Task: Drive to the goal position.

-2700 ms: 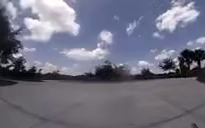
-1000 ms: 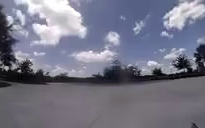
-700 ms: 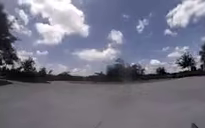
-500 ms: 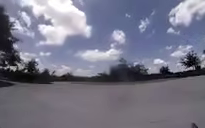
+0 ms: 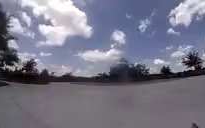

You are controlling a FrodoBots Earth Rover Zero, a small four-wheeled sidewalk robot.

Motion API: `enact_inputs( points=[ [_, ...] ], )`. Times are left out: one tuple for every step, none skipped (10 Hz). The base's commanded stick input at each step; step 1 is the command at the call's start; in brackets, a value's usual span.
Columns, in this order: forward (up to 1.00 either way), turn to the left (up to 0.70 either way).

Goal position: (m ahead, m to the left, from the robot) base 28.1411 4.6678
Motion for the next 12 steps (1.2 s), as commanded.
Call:
enact_inputs(
  points=[
    [0.85, 0.0],
    [0.85, 0.0],
    [0.85, 0.26],
    [0.85, 0.34],
    [0.85, 0.34],
    [0.85, 0.18],
    [0.85, 0.0],
    [0.85, 0.0],
    [0.85, 0.0],
    [0.85, 0.0],
    [0.85, 0.09],
    [0.85, 0.25]
  ],
)
